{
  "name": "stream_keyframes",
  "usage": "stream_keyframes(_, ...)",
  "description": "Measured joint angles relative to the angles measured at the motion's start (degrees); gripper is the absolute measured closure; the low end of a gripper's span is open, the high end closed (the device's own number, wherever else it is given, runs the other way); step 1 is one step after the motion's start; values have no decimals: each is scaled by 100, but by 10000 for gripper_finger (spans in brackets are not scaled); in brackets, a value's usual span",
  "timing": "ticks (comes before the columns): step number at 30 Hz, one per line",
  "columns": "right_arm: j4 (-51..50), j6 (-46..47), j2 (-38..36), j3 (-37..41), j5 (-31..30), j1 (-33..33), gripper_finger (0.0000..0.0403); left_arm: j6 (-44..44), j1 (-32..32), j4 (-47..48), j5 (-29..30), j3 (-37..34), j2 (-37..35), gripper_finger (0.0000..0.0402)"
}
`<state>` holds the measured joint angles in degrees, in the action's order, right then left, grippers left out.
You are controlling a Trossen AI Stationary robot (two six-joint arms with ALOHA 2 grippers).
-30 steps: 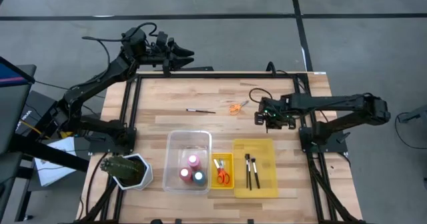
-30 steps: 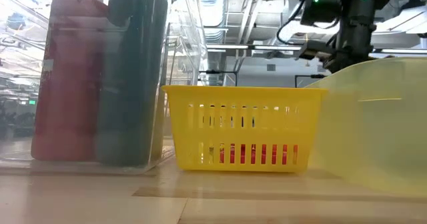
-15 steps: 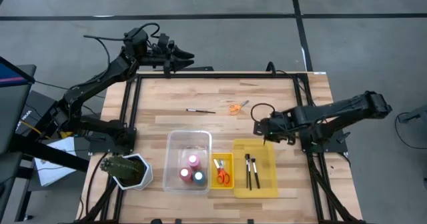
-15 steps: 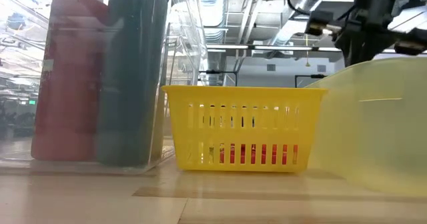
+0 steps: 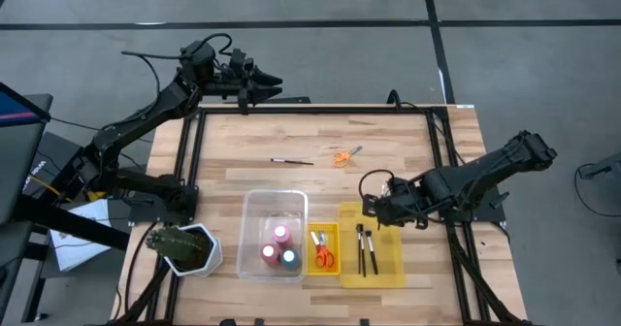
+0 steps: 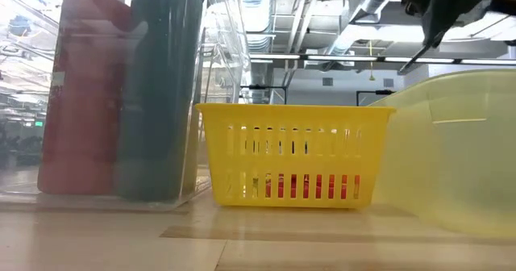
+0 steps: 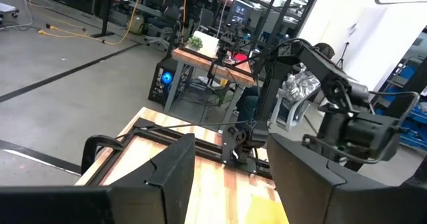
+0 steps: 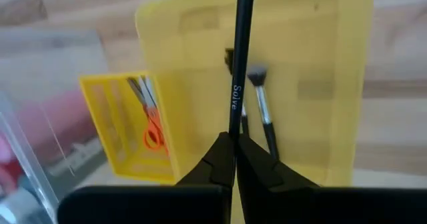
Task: Pick & Place Paint Supplies
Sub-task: Put the black paint brush into the right yellow bin
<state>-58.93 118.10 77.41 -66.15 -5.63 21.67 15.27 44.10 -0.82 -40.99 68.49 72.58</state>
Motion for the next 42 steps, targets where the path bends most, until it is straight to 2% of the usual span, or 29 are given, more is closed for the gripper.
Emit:
stream_keyframes(8, -143, 151, 56, -129, 109, 651, 403, 555, -4, -20, 1, 0, 0, 220)
stream_keyframes(13, 127, 353, 56, -129, 28, 1253, 403, 1045, -175, -223, 4, 0, 0, 220)
stream_keyframes(19, 168, 687, 56, -129, -301, 1945, 403, 1071, -745, -588, 3, 0, -17, 220)
stream_keyframes(25, 291, 1158, 63, -129, -920, 2550, 403, 930, -1474, -1085, 148, 0, -22, 220)
stream_keyframes(31, 722, 1394, 376, -129, -1014, 2748, 403, 728, -1926, -1329, 375, 0, -22, 220)
stream_keyframes(42, 1656, 1702, 1085, -141, -987, 2605, 403, 727, -1961, -1340, 402, 0, -22, 220)
